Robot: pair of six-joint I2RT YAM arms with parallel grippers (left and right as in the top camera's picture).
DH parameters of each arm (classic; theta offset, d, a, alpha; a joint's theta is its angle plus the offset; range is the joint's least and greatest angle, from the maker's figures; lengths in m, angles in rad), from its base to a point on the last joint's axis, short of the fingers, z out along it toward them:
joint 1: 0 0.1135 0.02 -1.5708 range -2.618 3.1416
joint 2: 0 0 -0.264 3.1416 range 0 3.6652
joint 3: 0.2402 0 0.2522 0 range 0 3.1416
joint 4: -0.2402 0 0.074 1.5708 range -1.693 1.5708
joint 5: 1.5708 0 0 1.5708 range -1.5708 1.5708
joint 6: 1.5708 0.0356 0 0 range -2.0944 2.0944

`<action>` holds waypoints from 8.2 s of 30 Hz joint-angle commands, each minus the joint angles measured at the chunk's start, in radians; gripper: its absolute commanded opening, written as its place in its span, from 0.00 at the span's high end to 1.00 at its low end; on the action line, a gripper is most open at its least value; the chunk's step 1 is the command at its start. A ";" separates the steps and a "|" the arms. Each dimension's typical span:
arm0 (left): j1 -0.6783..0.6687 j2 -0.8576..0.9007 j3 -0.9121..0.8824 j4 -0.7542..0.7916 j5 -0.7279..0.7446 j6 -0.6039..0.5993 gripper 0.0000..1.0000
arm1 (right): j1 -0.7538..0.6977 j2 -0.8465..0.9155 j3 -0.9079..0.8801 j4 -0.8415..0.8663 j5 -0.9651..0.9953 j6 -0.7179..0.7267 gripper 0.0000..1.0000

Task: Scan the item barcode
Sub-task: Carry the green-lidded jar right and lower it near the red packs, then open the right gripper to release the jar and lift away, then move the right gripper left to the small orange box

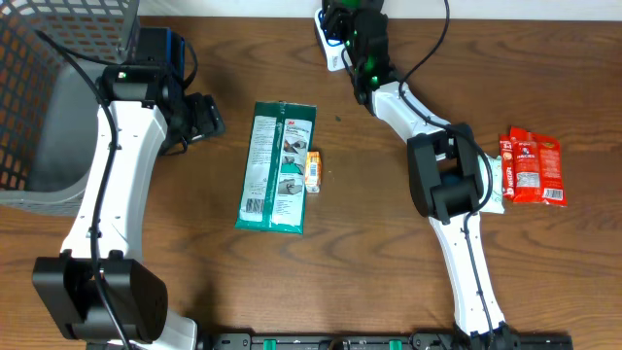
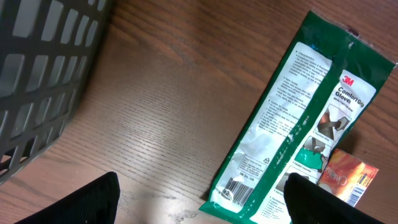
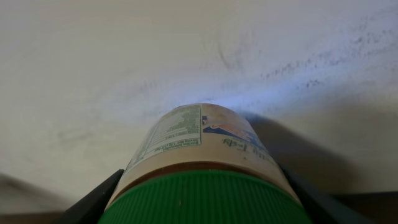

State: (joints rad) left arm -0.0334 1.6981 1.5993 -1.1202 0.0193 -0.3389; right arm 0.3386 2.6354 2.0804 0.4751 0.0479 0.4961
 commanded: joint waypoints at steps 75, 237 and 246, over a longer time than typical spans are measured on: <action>0.004 -0.014 0.003 -0.004 -0.013 0.005 0.15 | -0.509 -0.783 -0.659 -1.173 0.004 -0.312 0.01; 0.004 -0.014 0.003 -0.004 -0.013 0.005 0.15 | 0.388 -0.715 -0.776 -0.946 0.076 0.016 0.37; 0.004 -0.014 0.003 -0.004 -0.013 0.005 0.15 | 0.392 -0.683 -0.789 -0.934 0.067 0.031 0.43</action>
State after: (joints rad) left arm -0.0334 1.6981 1.5990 -1.1202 0.0193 -0.3393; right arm 0.7166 1.9308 1.3052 -0.4629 0.1123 0.5064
